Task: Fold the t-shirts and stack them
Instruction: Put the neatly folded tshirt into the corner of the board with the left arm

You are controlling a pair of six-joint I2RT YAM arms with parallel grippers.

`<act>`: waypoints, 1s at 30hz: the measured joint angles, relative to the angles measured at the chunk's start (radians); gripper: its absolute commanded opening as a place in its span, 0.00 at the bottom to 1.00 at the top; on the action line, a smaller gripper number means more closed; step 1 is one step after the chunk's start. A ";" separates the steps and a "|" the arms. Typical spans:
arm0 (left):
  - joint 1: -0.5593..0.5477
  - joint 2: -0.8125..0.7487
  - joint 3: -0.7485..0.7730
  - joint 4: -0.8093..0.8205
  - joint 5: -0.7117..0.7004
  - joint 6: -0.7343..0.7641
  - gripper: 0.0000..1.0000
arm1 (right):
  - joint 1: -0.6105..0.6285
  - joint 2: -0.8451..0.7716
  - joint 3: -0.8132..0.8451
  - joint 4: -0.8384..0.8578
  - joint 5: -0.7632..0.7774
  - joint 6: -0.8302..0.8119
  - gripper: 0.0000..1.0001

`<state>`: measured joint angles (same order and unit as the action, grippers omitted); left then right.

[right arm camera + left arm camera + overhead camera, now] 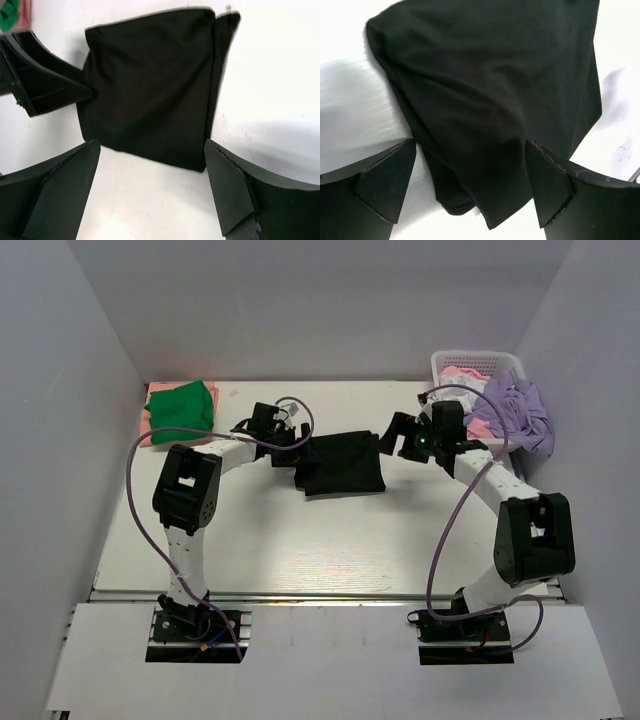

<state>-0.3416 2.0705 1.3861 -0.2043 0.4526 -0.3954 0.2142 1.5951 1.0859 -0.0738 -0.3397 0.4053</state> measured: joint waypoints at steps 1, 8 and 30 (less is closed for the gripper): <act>-0.005 0.000 -0.001 0.002 -0.001 0.000 1.00 | 0.000 -0.017 -0.017 -0.006 0.003 -0.001 0.90; -0.034 0.004 -0.002 0.016 -0.009 -0.005 0.88 | -0.001 -0.109 -0.077 -0.035 0.028 -0.018 0.90; -0.179 0.128 0.209 -0.125 -0.389 -0.008 0.22 | -0.005 -0.310 -0.233 -0.074 0.294 -0.016 0.90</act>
<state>-0.5201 2.1983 1.5951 -0.3290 0.0631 -0.4034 0.2096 1.2854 0.8524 -0.1474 -0.0460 0.3897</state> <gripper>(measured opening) 0.283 0.904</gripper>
